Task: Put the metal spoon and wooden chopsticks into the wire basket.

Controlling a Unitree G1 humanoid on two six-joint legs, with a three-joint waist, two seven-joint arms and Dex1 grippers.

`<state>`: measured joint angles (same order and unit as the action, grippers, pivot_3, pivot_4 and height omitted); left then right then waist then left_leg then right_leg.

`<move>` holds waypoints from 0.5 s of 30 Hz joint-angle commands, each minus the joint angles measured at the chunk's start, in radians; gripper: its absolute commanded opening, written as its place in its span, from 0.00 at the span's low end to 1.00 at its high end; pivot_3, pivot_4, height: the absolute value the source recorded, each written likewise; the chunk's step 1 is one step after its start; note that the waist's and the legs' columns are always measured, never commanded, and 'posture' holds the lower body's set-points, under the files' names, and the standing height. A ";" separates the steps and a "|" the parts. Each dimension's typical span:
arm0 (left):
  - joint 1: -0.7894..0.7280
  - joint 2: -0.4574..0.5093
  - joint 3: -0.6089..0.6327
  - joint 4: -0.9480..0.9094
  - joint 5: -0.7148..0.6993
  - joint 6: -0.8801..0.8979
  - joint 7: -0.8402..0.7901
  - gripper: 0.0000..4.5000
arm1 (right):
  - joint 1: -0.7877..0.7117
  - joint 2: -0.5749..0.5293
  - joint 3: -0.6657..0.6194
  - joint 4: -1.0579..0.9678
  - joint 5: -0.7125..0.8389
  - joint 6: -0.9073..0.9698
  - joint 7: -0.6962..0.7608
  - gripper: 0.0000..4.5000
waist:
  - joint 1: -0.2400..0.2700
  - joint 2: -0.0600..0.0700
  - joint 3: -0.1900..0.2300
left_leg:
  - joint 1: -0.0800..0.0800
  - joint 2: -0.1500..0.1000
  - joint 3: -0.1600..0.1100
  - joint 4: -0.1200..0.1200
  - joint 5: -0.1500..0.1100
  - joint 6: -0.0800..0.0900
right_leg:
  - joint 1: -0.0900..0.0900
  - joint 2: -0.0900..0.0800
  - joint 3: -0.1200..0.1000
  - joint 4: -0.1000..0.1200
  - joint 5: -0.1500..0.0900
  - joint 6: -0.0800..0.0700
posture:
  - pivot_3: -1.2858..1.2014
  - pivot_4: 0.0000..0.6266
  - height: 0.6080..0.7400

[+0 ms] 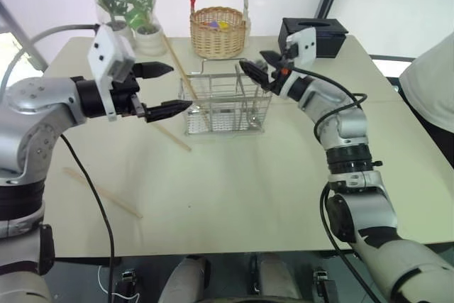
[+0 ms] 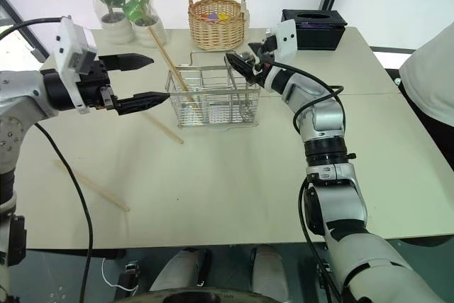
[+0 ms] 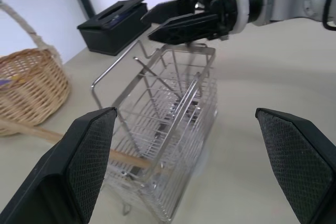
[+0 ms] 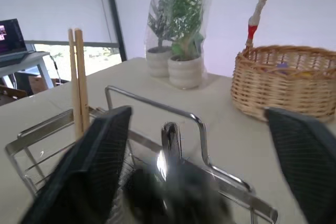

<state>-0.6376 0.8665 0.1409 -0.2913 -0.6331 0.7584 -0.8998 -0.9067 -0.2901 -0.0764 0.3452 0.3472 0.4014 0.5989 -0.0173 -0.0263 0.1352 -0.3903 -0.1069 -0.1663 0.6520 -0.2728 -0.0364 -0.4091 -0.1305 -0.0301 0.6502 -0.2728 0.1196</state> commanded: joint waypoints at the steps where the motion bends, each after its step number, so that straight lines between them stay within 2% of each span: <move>1: -0.007 -0.007 0.062 -0.020 -0.019 0.017 0.059 1.00 | -0.043 -0.050 -0.033 -0.116 0.029 0.023 0.015 0.99 | 0.001 0.000 0.000 | 0.000 0.000 0.000 0.000 0.000 0.000 | 0.000 0.000 0.000 0.000 0.000 0.000 | 0.52 0.24 0.36; 6: -0.042 -0.051 0.160 -0.017 -0.053 0.108 0.235 1.00 | -0.095 -0.179 -0.100 -0.243 0.148 0.122 0.120 0.99 | 0.002 0.000 0.000 | 0.000 0.000 0.000 -0.001 0.000 0.001 | 0.001 0.000 0.000 -0.001 0.000 0.000 | 0.52 0.24 0.36; 12: -0.207 -0.248 0.391 0.014 -0.049 0.377 0.762 1.00 | -0.036 -0.404 -0.158 -0.443 0.344 0.273 0.352 0.99 | 0.007 -0.002 -0.001 | 0.000 0.000 -0.001 -0.001 -0.001 0.002 | 0.003 0.000 -0.001 -0.003 0.000 0.001 | 0.52 0.24 0.36; 13: -0.253 -0.309 0.464 0.018 -0.005 0.449 0.893 1.00 | 0.003 -0.446 -0.171 -0.486 0.383 0.303 0.396 0.99 | 0.006 -0.003 -0.002 | 0.000 0.000 -0.001 0.000 -0.002 0.003 | 0.004 0.000 -0.001 -0.003 0.000 0.001 | 0.52 0.24 0.36; 15: -0.311 -0.380 0.550 0.016 0.043 0.544 1.045 1.00 | 0.047 -0.492 -0.185 -0.533 0.431 0.335 0.436 0.99 | 0.006 -0.005 -0.003 | 0.000 0.000 -0.001 0.001 -0.002 0.003 | 0.005 -0.002 -0.001 -0.003 0.000 0.002 | 0.52 0.24 0.36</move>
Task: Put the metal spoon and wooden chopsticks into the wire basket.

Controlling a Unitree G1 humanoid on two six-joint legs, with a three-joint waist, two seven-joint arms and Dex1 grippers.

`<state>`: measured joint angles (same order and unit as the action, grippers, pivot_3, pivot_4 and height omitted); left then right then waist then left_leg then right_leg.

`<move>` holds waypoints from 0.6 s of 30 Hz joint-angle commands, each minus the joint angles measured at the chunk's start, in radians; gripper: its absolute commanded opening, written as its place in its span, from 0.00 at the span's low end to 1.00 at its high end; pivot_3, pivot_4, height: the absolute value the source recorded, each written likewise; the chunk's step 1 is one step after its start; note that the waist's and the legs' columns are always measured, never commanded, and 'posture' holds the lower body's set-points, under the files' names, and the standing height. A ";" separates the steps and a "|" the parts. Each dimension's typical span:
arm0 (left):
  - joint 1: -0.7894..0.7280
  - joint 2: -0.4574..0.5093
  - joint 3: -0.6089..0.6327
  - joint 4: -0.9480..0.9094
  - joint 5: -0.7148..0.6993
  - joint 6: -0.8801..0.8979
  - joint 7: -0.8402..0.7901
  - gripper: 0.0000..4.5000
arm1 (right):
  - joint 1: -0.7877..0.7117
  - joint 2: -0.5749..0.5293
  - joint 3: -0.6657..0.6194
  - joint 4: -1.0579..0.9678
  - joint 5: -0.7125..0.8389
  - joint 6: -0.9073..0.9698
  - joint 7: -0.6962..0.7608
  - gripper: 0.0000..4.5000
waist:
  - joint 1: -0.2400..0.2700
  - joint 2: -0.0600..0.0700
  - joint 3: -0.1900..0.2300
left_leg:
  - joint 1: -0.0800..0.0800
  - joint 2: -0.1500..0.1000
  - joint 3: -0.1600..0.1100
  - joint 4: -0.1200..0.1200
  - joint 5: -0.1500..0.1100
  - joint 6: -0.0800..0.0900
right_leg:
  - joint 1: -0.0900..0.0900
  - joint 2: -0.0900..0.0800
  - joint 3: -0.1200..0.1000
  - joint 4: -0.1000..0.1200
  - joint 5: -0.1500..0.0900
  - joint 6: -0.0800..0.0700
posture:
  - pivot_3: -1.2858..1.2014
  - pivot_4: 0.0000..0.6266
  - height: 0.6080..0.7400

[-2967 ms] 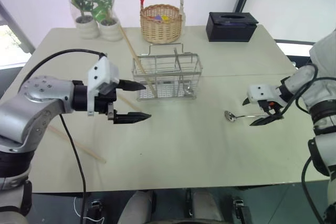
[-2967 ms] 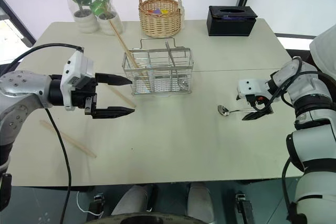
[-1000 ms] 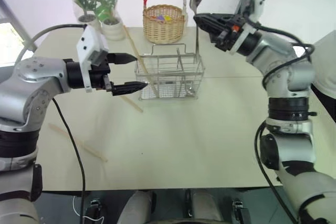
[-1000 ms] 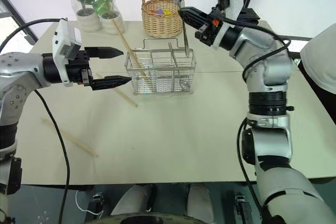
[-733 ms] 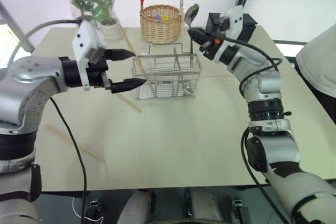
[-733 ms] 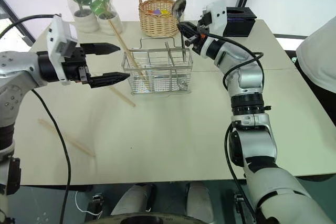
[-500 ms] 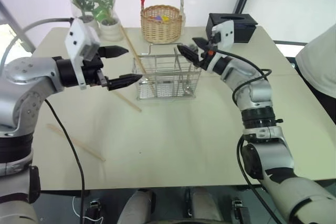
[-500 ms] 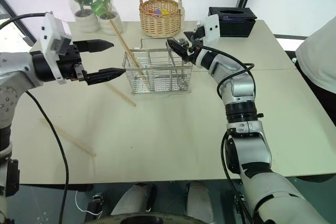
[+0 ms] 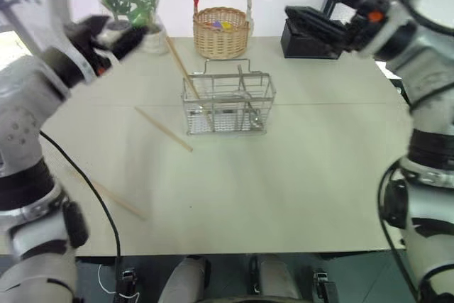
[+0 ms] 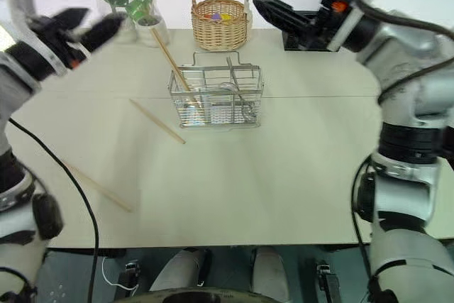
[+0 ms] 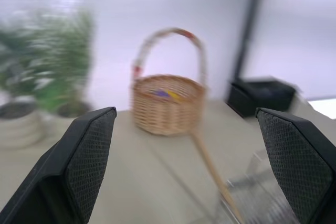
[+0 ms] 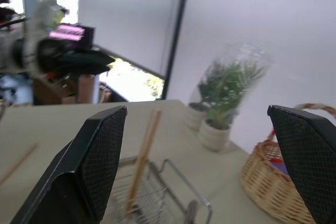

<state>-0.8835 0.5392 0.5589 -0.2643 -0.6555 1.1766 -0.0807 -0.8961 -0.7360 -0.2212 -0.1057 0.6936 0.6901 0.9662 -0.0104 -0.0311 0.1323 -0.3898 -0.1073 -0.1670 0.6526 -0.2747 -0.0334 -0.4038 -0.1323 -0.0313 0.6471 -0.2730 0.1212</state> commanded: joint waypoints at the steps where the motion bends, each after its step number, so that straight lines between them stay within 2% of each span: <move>1: -0.099 -0.099 0.186 -0.021 0.116 0.184 0.313 1.00 | 0.063 -0.066 -0.045 -0.109 0.109 0.062 0.086 0.99 | -0.003 -0.001 0.000 | 0.000 0.000 0.000 0.000 0.000 0.000 | 0.000 0.000 0.000 0.000 0.000 0.000 | 0.52 0.24 0.36; 4: -0.119 -0.171 0.279 -0.066 0.339 0.383 0.513 1.00 | 0.151 -0.093 -0.057 -0.191 0.169 0.106 0.092 0.99 | -0.005 -0.001 -0.001 | 0.001 0.000 0.003 0.001 0.000 0.000 | 0.000 -0.001 0.000 0.000 0.001 0.001 | 0.52 0.24 0.36; 7: -0.076 -0.282 0.381 -0.080 0.490 0.438 0.640 1.00 | 0.274 -0.095 -0.045 -0.282 0.191 0.118 0.086 0.99 | 0.003 -0.002 -0.001 | 0.002 0.001 0.003 0.001 0.000 -0.001 | 0.000 0.000 0.000 0.001 0.001 0.001 | 0.52 0.24 0.36; 12: -0.035 -0.321 0.374 -0.062 0.585 0.438 0.645 1.00 | 0.360 -0.101 -0.035 -0.348 0.226 0.141 0.065 0.99 | 0.025 -0.006 0.000 | -0.003 0.001 0.003 0.007 0.002 -0.007 | -0.002 0.000 0.000 0.002 0.002 0.002 | 0.52 0.24 0.36; 18: 0.020 -0.340 0.348 0.004 0.652 0.438 0.596 1.00 | 0.427 -0.087 -0.047 -0.413 0.291 0.169 -0.003 0.99 | 0.054 -0.006 0.000 | -0.001 0.000 0.003 0.010 -0.003 -0.004 | 0.000 0.000 0.000 0.001 0.003 0.004 | 0.52 0.24 0.36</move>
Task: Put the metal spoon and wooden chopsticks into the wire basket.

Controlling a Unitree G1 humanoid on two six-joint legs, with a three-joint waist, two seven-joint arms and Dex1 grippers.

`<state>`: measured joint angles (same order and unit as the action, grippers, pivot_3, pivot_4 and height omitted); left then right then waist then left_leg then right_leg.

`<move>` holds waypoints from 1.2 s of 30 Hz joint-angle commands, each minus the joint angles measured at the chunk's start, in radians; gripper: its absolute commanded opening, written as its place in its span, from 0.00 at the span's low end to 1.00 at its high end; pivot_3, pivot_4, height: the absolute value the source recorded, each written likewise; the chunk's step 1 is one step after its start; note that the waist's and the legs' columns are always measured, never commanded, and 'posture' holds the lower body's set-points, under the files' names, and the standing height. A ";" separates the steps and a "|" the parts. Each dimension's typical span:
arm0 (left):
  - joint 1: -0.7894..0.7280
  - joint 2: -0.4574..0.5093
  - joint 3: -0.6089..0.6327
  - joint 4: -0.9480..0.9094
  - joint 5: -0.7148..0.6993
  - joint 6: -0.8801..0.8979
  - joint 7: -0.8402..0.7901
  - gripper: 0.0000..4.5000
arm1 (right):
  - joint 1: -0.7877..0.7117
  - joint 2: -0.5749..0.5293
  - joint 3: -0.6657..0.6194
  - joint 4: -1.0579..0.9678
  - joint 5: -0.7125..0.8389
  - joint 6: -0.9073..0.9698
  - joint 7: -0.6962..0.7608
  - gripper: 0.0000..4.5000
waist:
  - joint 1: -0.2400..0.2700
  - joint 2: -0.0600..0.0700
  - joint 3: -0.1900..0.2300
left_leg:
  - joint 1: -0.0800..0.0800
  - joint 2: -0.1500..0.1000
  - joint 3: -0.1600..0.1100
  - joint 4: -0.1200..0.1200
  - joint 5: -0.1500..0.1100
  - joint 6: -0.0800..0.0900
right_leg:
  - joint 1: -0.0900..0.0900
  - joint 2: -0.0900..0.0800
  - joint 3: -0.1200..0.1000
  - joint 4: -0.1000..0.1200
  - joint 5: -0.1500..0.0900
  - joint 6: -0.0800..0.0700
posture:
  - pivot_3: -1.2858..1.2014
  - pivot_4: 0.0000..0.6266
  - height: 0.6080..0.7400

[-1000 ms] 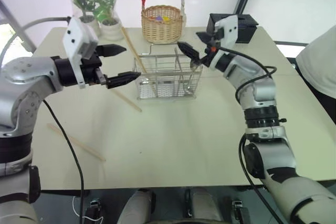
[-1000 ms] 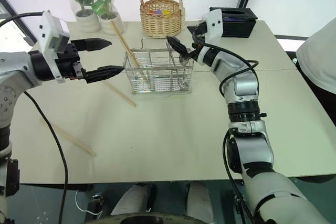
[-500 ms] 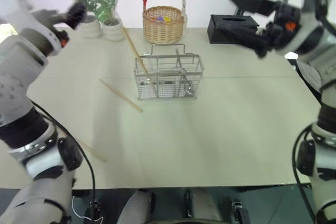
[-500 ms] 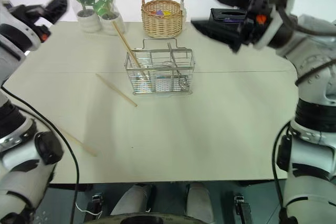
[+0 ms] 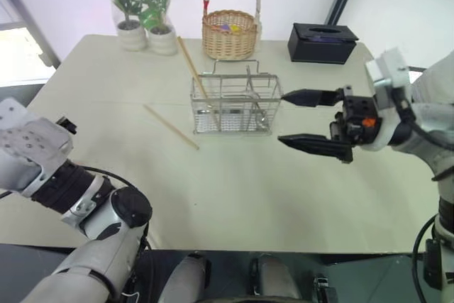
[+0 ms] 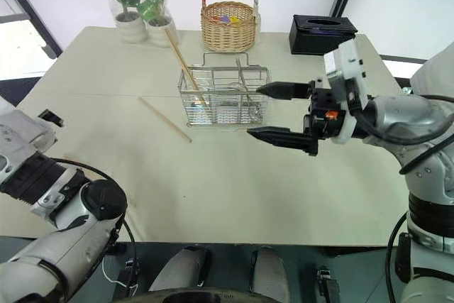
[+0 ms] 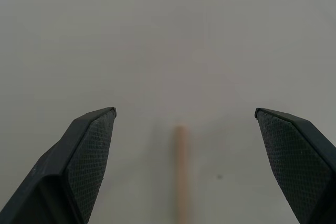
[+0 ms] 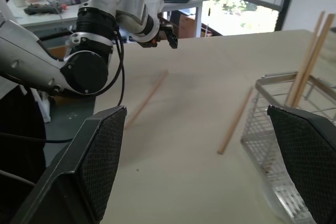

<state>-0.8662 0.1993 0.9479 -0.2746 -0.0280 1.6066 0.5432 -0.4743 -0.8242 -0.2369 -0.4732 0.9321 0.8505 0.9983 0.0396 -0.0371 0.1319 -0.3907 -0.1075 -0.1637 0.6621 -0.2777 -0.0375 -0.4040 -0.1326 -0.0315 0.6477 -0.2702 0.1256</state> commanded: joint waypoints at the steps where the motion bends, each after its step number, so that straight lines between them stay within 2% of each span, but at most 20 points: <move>1: 0.009 0.002 -0.047 0.031 0.027 0.008 -0.043 1.00 | 0.011 0.004 -0.034 -0.057 0.068 0.014 -0.049 0.99 | 0.006 0.000 0.000 | 0.000 0.000 0.000 0.000 0.000 0.000 | -0.001 0.000 0.000 0.000 0.000 0.000 | 0.52 0.24 0.36; 10: 0.024 0.036 -0.101 0.237 0.056 -0.014 -0.138 1.00 | 0.069 0.005 -0.046 -0.108 0.150 0.020 -0.145 0.99 | 0.001 -0.002 -0.001 | -0.001 0.000 0.000 0.000 -0.001 0.001 | 0.001 -0.001 0.000 0.000 0.000 0.000 | 0.52 0.24 0.36; 16: 0.015 0.032 -0.078 0.300 0.089 -0.040 -0.139 1.00 | 0.089 -0.003 -0.055 -0.104 0.167 0.012 -0.179 0.99 | 0.001 -0.001 -0.001 | -0.001 0.000 0.000 0.000 -0.001 0.001 | 0.001 -0.001 0.000 0.000 0.000 0.000 | 0.52 0.24 0.36; 19: 0.015 0.028 -0.074 0.310 0.099 -0.058 -0.139 0.83 | 0.097 -0.006 -0.059 -0.101 0.165 0.006 -0.188 1.00 | 0.001 -0.001 -0.001 | -0.001 0.000 0.000 0.000 -0.001 0.001 | 0.001 -0.001 0.000 0.000 0.000 0.000 | 0.52 0.24 0.36; 22: -0.005 0.017 -0.062 0.320 0.100 -0.074 -0.139 0.49 | 0.107 -0.010 -0.064 -0.104 0.169 0.002 -0.196 1.00 | 0.001 -0.001 -0.001 | -0.001 0.000 0.000 0.000 -0.001 0.001 | 0.001 -0.001 0.000 0.000 0.000 0.000 | 0.52 0.24 0.36; 23: -0.011 0.015 -0.059 0.324 0.100 -0.079 -0.138 0.35 | 0.109 -0.012 -0.065 -0.104 0.171 0.001 -0.198 1.00 | 0.001 -0.001 -0.001 | -0.001 0.000 0.000 0.000 -0.001 0.001 | 0.001 -0.001 0.000 0.000 0.000 0.000 | 0.52 0.24 0.36; 26: -0.019 0.009 -0.049 0.331 0.105 -0.088 -0.136 0.03 | 0.115 -0.019 -0.068 -0.104 0.167 -0.002 -0.198 1.00 | 0.002 -0.001 -0.001 | -0.001 0.000 0.000 0.000 -0.001 0.001 | 0.001 -0.001 0.000 0.000 0.000 0.000 | 0.52 0.24 0.36; 33: -0.034 -0.005 -0.022 0.335 0.103 -0.102 -0.137 0.01 | 0.129 -0.032 -0.071 -0.092 0.151 -0.014 -0.189 1.00 | 0.002 -0.001 -0.001 | -0.001 0.000 0.000 0.000 -0.001 0.001 | 0.001 -0.001 0.000 0.000 0.000 0.000 | 0.52 0.24 0.36; 36: -0.059 0.036 -0.051 0.357 0.070 -0.165 -0.178 0.01 | 0.140 -0.039 -0.075 -0.093 0.141 -0.019 -0.185 1.00 | 0.003 -0.001 -0.001 | -0.001 0.000 0.000 0.000 -0.001 0.001 | 0.001 -0.001 0.000 0.000 0.000 0.000 | 0.52 0.24 0.36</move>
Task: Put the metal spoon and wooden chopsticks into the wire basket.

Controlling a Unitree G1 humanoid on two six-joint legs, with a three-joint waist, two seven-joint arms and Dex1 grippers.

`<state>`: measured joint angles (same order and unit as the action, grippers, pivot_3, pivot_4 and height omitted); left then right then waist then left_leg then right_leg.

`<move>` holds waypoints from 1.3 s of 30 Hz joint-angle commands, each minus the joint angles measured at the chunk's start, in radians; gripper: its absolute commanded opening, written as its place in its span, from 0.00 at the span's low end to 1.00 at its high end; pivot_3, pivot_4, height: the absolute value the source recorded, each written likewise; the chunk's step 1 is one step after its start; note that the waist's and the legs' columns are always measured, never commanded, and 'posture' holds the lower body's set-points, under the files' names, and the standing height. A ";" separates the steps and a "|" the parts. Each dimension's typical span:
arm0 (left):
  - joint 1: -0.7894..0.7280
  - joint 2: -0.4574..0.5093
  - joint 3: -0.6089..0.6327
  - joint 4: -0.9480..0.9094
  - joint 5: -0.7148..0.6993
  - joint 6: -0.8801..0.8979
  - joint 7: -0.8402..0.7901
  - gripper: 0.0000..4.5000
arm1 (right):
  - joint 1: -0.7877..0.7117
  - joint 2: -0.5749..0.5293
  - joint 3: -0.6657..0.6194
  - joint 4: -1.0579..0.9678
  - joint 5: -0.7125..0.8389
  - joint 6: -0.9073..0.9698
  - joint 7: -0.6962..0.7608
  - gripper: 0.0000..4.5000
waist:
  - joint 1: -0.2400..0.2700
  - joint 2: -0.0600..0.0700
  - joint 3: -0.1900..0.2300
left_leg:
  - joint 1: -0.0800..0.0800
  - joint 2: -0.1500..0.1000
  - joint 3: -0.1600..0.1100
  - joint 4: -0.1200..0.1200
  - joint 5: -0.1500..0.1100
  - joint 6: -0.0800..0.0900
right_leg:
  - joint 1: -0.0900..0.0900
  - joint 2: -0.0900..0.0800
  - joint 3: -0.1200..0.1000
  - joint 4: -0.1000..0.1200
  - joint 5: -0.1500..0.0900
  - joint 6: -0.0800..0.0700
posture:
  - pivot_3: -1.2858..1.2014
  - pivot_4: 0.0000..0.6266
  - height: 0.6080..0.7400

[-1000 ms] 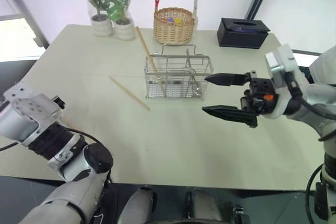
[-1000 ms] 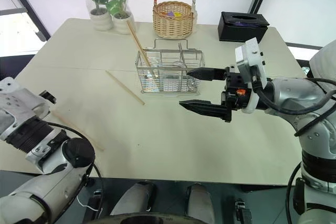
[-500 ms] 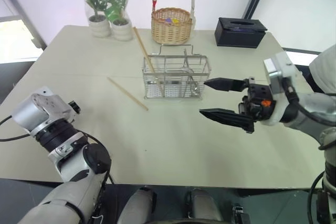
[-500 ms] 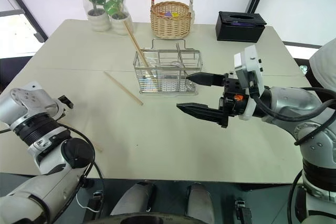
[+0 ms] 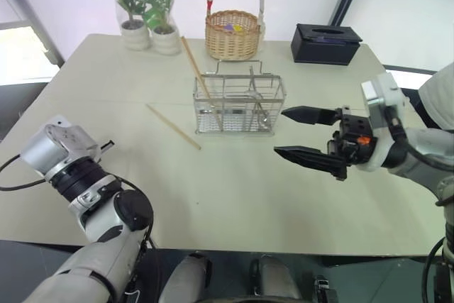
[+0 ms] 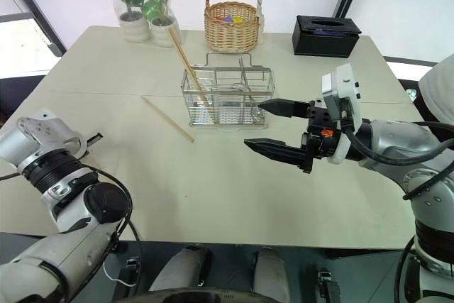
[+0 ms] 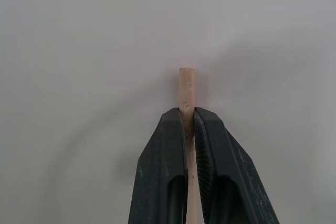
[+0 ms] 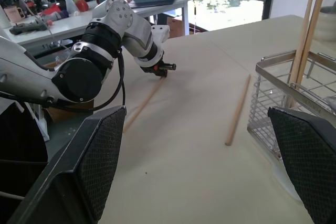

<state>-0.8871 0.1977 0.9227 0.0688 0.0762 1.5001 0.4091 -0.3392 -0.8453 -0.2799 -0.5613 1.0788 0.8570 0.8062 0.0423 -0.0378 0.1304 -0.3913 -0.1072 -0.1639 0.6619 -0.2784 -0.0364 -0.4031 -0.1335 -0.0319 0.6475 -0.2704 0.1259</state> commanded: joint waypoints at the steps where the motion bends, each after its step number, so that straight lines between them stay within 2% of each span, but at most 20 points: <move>1: -0.051 0.059 -0.049 0.028 -0.050 -0.087 -0.070 0.01 | 0.008 -0.021 -0.036 -0.004 -0.006 -0.026 0.009 1.00 | 0.000 -0.001 0.000 | 0.000 0.000 0.000 0.000 0.000 0.000 | 0.000 0.000 0.000 0.000 0.000 0.000 | 0.52 0.24 0.36; 3: -0.086 0.115 -0.098 0.076 -0.087 -0.188 -0.134 0.01 | 0.013 -0.029 -0.043 -0.003 -0.002 -0.024 0.008 1.00 | -0.001 -0.002 0.001 | -0.001 0.000 0.000 0.000 0.000 0.000 | -0.001 0.000 0.000 0.000 0.000 0.000 | 0.52 0.24 0.36; 6: -0.160 0.199 -0.188 0.173 -0.156 -0.430 -0.288 0.01 | 0.021 -0.042 -0.049 -0.008 0.000 -0.023 0.003 1.00 | 0.000 -0.002 0.001 | -0.002 0.000 0.000 0.000 0.000 0.000 | -0.002 0.000 0.000 0.000 0.000 0.000 | 0.52 0.24 0.36; 10: -0.272 0.263 -0.272 0.267 -0.263 -0.653 -0.499 0.01 | 0.043 -0.058 -0.059 -0.012 -0.009 -0.027 0.000 1.00 | 0.001 -0.002 0.001 | -0.002 0.000 0.000 0.000 -0.001 0.001 | -0.001 -0.001 0.000 -0.002 0.000 0.000 | 0.52 0.24 0.36; 14: -0.390 0.309 -0.323 0.319 -0.383 -0.791 -0.704 0.01 | 0.057 -0.065 -0.076 -0.014 -0.005 -0.026 -0.015 1.00 | -0.003 -0.001 0.002 | -0.003 0.000 0.001 0.000 0.000 0.005 | -0.001 -0.001 0.000 -0.003 0.000 0.000 | 0.52 0.24 0.36; 18: -0.503 0.327 -0.362 0.384 -0.457 -0.876 -0.810 0.01 | 0.074 -0.053 -0.094 -0.035 0.014 -0.021 -0.052 1.00 | -0.006 0.000 0.002 | -0.004 0.000 0.001 0.000 0.000 0.006 | -0.002 -0.001 0.000 -0.003 0.000 0.000 | 0.52 0.24 0.36; 22: -0.586 0.283 -0.411 0.432 -0.508 -0.911 -0.850 0.01 | 0.127 -0.032 -0.103 -0.083 0.022 -0.031 -0.096 1.00 | -0.002 0.001 0.002 | -0.004 0.000 0.000 -0.001 0.000 0.007 | -0.002 -0.001 0.000 -0.003 0.000 0.000 | 0.52 0.24 0.36; 26: -0.599 0.233 -0.449 0.444 -0.539 -0.922 -0.863 0.01 | 0.155 -0.023 -0.118 -0.108 0.036 -0.039 -0.132 1.00 | -0.002 0.002 0.003 | -0.002 0.000 0.000 0.000 0.000 0.007 | 0.001 -0.001 0.000 -0.004 0.000 0.000 | 0.52 0.24 0.36; 31: -0.537 0.154 -0.523 0.403 -0.545 -0.940 -0.882 0.01 | 0.182 -0.021 -0.137 -0.130 0.054 -0.051 -0.169 1.00 | -0.004 0.003 0.003 | -0.001 0.000 -0.001 0.000 0.000 0.007 | 0.001 0.000 0.000 -0.003 0.000 0.000 | 0.52 0.24 0.36; 39: -0.371 0.051 -0.642 0.419 -0.491 -1.080 -0.913 0.01 | 0.212 -0.026 -0.160 -0.149 0.081 -0.063 -0.210 1.00 | -0.003 0.004 0.003 | -0.002 0.000 0.000 -0.001 0.000 0.007 | 0.000 0.000 0.001 -0.004 0.000 0.000 | 0.52 0.24 0.36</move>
<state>-1.2597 0.2533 0.3031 0.5058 -0.4292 0.4724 -0.4943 -0.1225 -0.8691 -0.4048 -0.6763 1.1408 0.8202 0.6040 0.0388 -0.0336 0.1336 -0.3936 -0.1073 -0.1641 0.6614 -0.2781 -0.0290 -0.4027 -0.1338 -0.0314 0.6435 -0.2703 0.1256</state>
